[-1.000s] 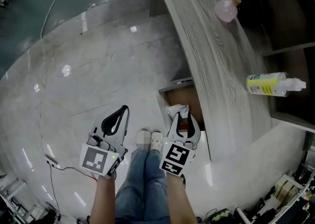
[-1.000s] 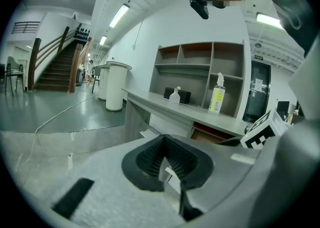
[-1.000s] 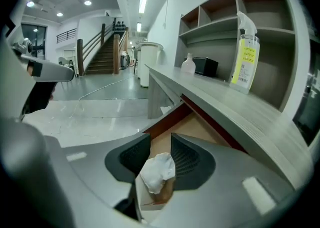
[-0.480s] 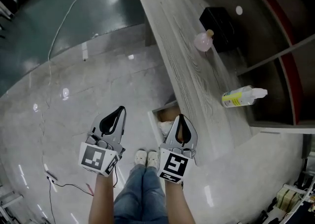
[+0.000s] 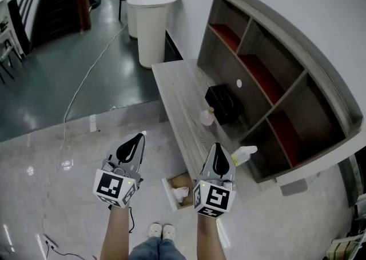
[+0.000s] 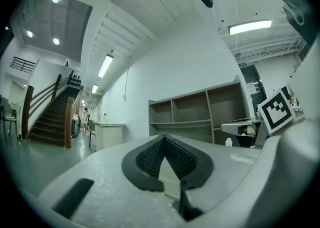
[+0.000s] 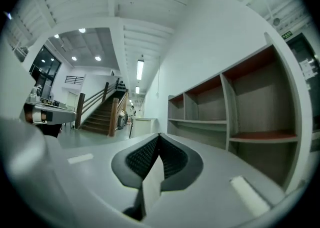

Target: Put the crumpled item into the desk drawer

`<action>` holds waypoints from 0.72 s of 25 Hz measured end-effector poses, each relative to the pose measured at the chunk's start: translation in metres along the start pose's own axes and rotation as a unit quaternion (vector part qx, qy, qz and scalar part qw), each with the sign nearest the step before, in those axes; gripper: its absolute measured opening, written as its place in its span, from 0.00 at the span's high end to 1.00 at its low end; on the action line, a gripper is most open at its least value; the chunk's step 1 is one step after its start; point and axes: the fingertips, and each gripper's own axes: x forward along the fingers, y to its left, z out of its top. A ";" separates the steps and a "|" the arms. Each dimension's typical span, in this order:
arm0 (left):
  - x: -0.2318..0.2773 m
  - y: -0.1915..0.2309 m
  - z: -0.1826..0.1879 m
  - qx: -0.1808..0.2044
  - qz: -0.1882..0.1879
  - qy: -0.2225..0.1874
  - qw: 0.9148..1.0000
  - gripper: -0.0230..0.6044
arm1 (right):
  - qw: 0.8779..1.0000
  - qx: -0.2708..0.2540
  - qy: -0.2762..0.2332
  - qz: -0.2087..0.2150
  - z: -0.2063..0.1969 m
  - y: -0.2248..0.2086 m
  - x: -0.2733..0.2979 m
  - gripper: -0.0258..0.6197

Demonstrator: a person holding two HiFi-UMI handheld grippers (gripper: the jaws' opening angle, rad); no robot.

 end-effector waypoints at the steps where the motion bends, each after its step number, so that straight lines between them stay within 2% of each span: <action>1: -0.002 -0.001 0.016 0.007 0.002 -0.008 1.000 0.96 | 1.000 0.003 -0.009 -0.001 0.016 -0.005 -0.003 0.95; 9: -0.018 -0.010 0.124 0.047 0.007 -0.083 0.995 0.96 | 0.996 0.020 -0.085 -0.010 0.117 -0.036 -0.032 0.95; 12: -0.028 -0.015 0.142 0.052 0.008 -0.095 0.994 0.96 | 0.995 0.021 -0.097 -0.004 0.132 -0.039 -0.045 0.95; 18: -0.038 -0.024 0.149 0.056 0.004 -0.101 0.993 0.96 | 0.994 0.021 -0.105 0.025 0.134 -0.033 -0.061 0.95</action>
